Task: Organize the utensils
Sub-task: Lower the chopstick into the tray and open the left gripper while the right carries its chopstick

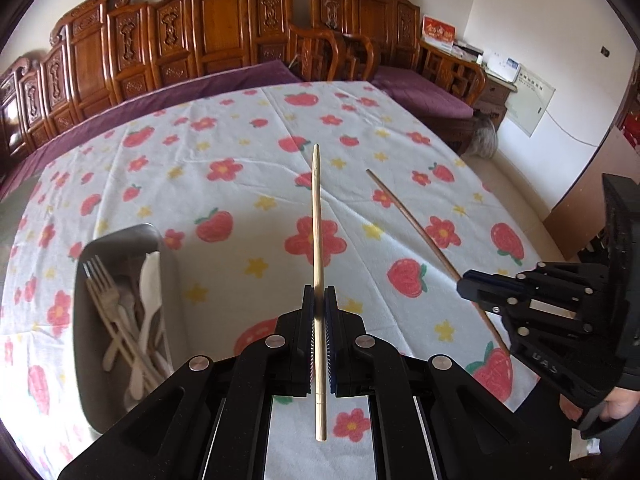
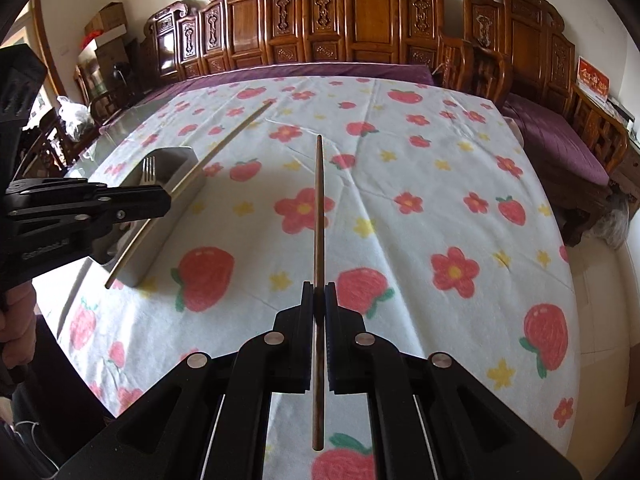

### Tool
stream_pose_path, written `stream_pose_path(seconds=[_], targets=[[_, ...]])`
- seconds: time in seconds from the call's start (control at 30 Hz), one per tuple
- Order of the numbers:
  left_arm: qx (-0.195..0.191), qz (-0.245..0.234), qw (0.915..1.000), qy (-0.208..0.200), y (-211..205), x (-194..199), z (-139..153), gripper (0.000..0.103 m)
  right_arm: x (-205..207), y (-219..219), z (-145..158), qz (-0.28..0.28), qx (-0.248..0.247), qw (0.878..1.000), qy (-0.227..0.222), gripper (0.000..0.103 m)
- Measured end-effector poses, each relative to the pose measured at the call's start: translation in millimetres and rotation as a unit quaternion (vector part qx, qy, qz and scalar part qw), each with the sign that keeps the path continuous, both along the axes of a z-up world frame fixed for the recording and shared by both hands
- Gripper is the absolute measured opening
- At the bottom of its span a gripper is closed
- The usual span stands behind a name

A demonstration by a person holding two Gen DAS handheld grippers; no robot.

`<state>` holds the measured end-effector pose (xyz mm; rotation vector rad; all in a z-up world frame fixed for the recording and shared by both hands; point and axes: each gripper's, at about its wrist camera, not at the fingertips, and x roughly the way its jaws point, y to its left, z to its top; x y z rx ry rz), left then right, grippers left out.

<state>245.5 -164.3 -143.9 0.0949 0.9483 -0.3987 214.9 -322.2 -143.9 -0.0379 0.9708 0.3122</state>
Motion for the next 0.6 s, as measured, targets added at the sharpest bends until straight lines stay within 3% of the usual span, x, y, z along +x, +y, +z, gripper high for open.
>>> stream_pose_path(seconds=[0.3,0.6], targets=[[-0.012,0.002,0.9997,-0.023,35.8,-8.8,27.7,0.004,3.0,31.8,14.5,0.013,0.002,1.000,-0.009,0.006],[-0.016,0.006,0.9994,-0.031,69.5,-16.0,37.2,0.004,-1.2,62.8,27.4,0.031,0.004,0.999,-0.019,0.006]])
